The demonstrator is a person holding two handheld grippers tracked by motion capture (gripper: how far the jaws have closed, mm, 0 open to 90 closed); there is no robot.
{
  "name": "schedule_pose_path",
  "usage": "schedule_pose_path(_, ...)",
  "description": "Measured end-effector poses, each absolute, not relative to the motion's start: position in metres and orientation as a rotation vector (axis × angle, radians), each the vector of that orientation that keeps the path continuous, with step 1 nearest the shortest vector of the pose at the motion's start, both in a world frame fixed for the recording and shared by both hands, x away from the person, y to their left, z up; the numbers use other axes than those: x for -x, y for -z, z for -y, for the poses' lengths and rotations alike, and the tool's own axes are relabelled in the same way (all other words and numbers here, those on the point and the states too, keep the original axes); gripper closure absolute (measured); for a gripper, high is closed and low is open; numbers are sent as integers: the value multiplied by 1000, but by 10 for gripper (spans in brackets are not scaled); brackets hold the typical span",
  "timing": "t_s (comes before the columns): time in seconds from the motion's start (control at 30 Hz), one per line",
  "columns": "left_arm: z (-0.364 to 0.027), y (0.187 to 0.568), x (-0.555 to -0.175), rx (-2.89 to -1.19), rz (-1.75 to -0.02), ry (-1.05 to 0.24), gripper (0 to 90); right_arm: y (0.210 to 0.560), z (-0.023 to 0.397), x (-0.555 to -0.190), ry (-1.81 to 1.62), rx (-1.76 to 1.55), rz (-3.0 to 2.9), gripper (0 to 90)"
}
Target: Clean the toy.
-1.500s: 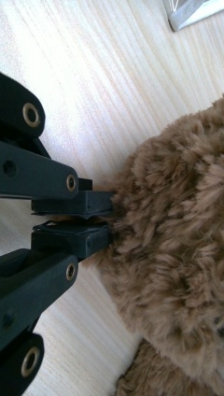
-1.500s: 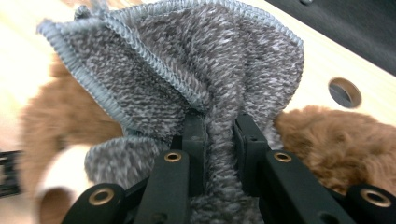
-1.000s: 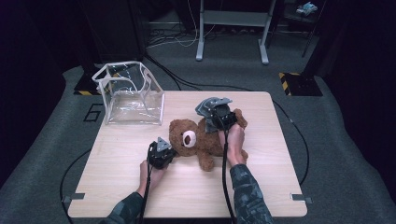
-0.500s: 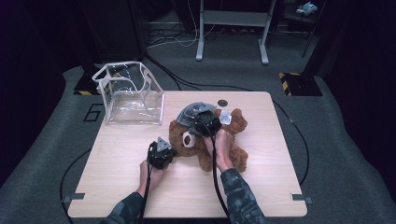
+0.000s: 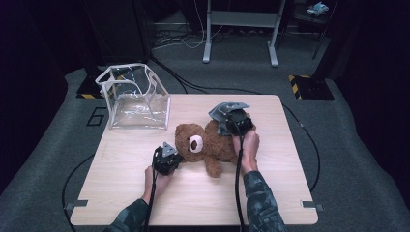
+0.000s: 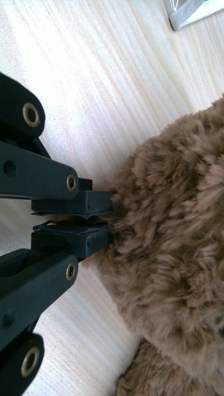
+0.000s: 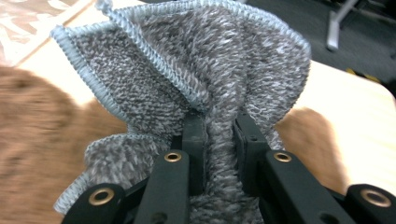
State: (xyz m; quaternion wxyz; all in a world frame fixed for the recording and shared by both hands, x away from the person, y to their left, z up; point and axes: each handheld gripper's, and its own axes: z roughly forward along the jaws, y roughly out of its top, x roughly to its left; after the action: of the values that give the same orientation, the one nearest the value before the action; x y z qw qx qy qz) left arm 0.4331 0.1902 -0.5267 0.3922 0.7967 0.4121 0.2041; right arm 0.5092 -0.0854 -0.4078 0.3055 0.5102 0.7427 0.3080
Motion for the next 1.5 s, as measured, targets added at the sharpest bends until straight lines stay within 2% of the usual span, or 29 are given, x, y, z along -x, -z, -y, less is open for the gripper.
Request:
schedule_pose_path(0.17,-190,527,-433,-2027,-1045,-519,843,402,113,-504,-818,-1402,-1895,778)
schedule_pose_path(0.33,-190,527,-433,-2028,-1045,-520,842,401,121,-501,-799,-1454,-1868,777)
schedule_pose_path(0.83,-189,527,-433,-2025,-1045,-528,843,409,62,-527,-815,-1405,-2010,777)
schedule_pose_path(1.17,-189,527,-432,-2026,-1045,-524,843,417,18,-526,-880,-1292,-2188,778)
schedule_pose_path(1.33,-189,527,-432,-2022,-1046,-522,842,409,20,-521,-1028,-1251,-2223,778)
schedule_pose_path(1.5,-189,527,-432,-2026,-1046,-513,843,398,42,-515,-990,-1306,-2109,778)
